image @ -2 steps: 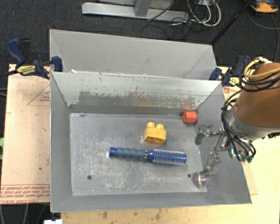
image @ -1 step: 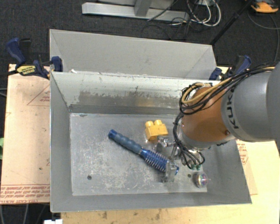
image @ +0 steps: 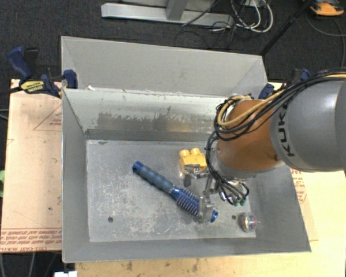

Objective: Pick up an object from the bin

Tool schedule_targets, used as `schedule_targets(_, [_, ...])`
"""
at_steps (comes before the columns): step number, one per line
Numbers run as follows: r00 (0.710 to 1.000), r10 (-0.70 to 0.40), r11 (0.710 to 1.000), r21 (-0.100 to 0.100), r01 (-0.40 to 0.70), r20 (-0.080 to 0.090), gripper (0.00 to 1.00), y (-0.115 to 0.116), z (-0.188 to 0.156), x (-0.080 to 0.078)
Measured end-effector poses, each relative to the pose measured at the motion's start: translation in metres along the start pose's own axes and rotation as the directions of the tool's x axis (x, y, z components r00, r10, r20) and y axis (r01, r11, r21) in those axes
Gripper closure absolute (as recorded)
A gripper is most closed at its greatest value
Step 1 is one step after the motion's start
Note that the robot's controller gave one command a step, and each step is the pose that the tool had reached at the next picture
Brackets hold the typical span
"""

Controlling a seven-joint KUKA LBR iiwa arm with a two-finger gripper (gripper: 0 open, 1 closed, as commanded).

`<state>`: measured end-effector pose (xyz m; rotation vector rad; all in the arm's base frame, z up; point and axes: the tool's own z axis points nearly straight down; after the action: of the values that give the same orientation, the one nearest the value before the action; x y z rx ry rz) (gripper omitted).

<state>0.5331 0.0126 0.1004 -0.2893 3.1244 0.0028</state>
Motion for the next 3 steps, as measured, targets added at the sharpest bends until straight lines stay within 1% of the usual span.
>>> schedule_targets(1, [0.999, 0.051, 0.999, 0.001, -0.051, -0.003, 0.00, -0.018, 0.001, 0.005])
schedule_targets(2, [0.995, 0.096, 0.995, 0.000, -0.096, -0.005, 0.00, -0.026, 0.032, 0.004])
schedule_targets(3, [0.995, 0.095, 0.995, 0.001, -0.095, -0.004, 0.00, -0.026, 0.032, 0.003])
